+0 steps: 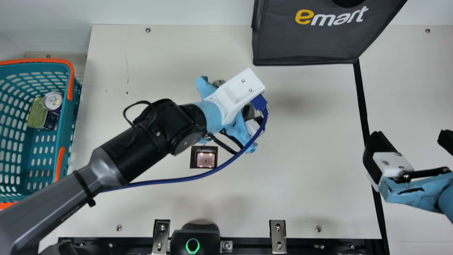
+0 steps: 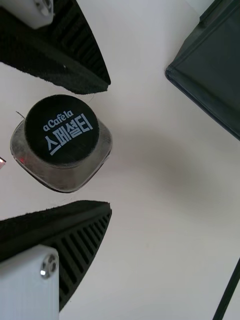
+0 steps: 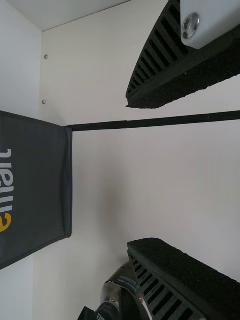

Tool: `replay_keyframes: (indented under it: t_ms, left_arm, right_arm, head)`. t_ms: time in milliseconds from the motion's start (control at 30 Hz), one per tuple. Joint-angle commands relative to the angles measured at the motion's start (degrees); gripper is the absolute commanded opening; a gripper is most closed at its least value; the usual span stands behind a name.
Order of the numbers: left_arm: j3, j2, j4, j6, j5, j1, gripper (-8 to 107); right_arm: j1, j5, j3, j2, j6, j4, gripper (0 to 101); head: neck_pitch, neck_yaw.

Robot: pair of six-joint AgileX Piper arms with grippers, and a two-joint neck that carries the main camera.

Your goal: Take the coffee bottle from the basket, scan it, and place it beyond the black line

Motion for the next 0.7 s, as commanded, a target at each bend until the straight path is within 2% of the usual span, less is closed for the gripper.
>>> replay_keyframes:
  t_ms: [0, 667]
  left_arm:
    - [0.2, -0.1, 0.2, -0.1, 0.0, -0.1, 90]
    - [0.0, -3.1, 2.3, -6.6, 0.5, 1.0, 90]
  right_arm:
    - [0.0, 0.0, 0.0, 0.0, 0.0, 0.0, 91]
    - [0.0, -0.1, 0.0, 0.0, 0.0, 0.0, 91]
  head:
    - [-1.5, 0.1]
    - [-1.5, 0.1]
